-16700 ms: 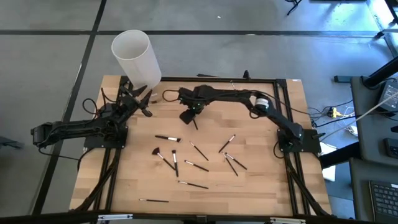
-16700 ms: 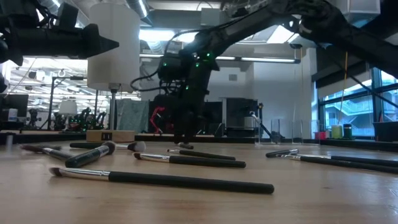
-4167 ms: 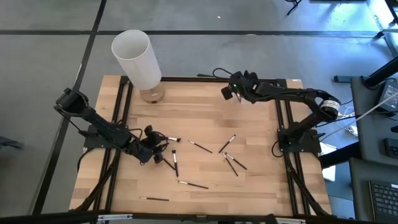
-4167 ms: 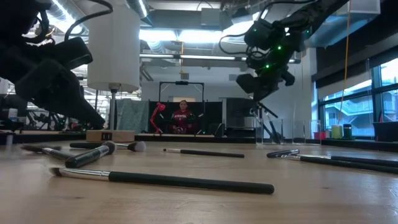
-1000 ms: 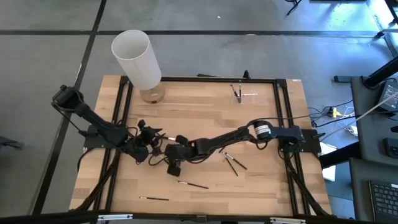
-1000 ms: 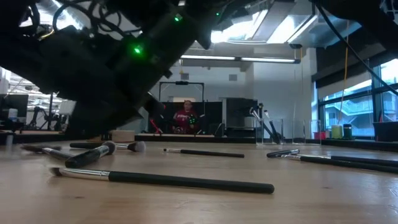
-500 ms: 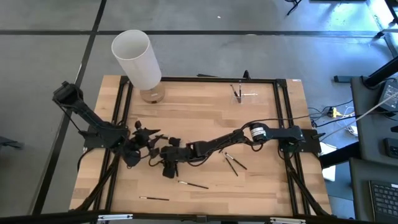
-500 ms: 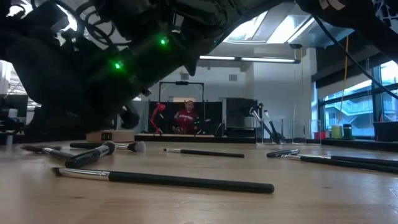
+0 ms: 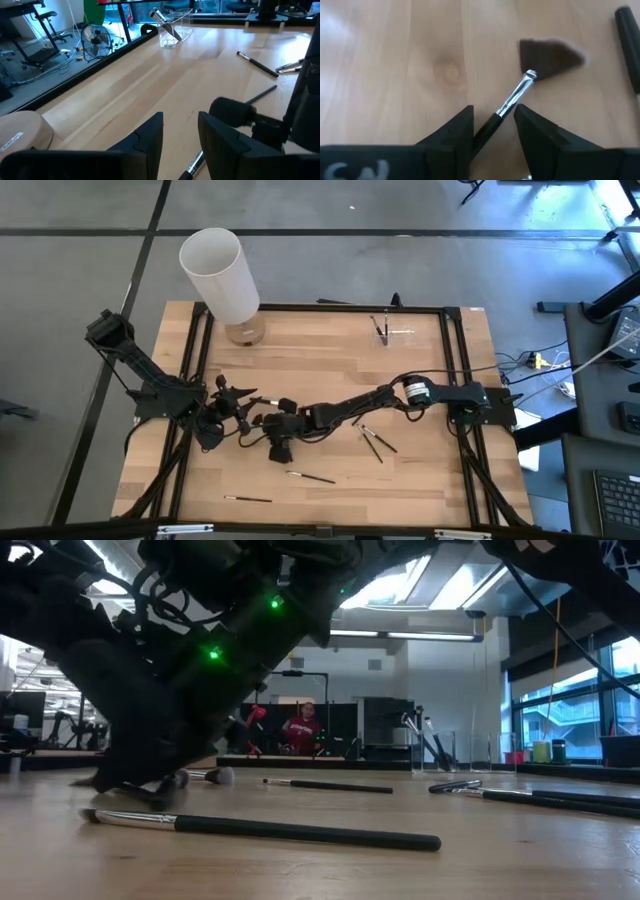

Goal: Put items in baskets/containers
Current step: Put the highlighter brush into the left side of the transparent organizer

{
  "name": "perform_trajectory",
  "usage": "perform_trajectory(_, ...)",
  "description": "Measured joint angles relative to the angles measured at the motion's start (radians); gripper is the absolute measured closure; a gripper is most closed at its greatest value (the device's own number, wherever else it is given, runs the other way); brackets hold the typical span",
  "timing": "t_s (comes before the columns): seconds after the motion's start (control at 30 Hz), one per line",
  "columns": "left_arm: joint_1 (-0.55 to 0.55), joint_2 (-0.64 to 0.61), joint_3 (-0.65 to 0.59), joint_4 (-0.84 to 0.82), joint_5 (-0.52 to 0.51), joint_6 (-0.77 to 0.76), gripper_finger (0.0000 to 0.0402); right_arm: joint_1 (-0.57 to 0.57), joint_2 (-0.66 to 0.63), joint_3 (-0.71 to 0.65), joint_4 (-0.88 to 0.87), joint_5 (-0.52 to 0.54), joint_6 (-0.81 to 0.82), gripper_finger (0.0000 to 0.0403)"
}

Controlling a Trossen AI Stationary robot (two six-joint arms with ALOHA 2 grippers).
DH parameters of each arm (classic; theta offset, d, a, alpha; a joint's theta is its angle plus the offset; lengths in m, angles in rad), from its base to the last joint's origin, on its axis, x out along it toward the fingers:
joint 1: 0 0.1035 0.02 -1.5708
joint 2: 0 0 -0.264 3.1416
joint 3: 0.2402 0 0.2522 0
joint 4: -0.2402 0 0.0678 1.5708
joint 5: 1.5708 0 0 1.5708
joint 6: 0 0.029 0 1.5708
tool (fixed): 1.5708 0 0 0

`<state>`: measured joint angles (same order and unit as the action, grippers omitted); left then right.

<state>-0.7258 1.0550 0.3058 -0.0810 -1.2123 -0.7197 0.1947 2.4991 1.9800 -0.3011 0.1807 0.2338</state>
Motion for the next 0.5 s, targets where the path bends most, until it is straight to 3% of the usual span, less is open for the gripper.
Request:
perform_trajectory(0.17,0.000,0.000,0.000,-0.001,0.001,0.000,0.0284,-0.002,0.001,0.043,-0.108,-0.057,-0.008,0.0279)
perform_trajectory(0.5,0.000,0.000,0.000,-0.001,0.007,0.000,0.0284,-0.008,0.005,0.141,-0.325,-0.121,-0.007,0.0379)
